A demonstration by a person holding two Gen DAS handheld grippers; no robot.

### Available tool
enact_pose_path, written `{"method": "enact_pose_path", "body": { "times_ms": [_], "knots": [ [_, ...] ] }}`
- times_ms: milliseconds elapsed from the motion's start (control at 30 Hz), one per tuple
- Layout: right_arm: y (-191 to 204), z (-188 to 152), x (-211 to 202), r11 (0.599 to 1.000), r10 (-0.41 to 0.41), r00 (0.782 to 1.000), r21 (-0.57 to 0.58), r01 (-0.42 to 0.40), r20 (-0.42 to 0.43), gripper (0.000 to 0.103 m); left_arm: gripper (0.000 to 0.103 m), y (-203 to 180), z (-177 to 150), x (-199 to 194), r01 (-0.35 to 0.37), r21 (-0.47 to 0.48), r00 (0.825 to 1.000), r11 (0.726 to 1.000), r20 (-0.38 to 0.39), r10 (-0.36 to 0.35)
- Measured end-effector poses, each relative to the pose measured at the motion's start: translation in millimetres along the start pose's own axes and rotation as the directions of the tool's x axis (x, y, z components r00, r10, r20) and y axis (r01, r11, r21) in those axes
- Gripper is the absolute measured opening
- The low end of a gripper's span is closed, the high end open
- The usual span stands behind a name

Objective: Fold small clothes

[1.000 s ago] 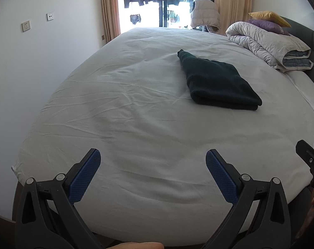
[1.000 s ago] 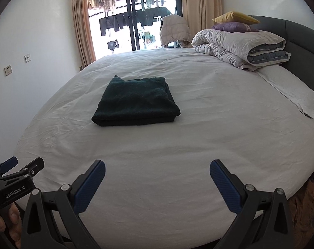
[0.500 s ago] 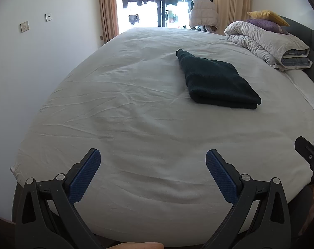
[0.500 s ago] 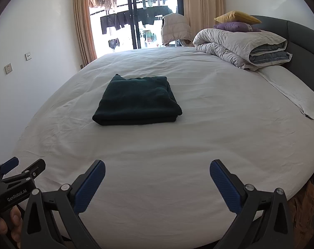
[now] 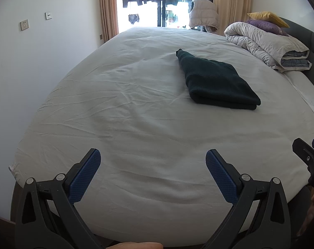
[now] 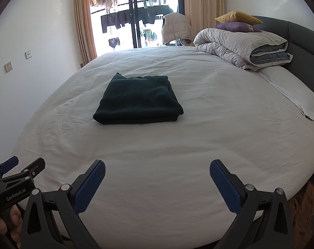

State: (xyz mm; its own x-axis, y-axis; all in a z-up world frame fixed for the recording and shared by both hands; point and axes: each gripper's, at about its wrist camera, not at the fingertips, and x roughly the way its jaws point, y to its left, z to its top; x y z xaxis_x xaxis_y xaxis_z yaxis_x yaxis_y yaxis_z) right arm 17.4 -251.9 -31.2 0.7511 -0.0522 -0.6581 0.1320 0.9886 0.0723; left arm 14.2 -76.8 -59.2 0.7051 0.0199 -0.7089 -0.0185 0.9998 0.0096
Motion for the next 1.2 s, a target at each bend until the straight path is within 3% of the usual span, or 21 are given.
{"method": "enact_pose_path", "body": {
  "times_ms": [1200],
  "knots": [
    [-3.0,-0.1,-1.0,1.0,0.002,1.0,0.004,-0.002,-0.004,0.103,0.103,0.6,0.1,-0.1,0.002,0.0,1.0,1.0,0.0,-0.002]
  ]
}}
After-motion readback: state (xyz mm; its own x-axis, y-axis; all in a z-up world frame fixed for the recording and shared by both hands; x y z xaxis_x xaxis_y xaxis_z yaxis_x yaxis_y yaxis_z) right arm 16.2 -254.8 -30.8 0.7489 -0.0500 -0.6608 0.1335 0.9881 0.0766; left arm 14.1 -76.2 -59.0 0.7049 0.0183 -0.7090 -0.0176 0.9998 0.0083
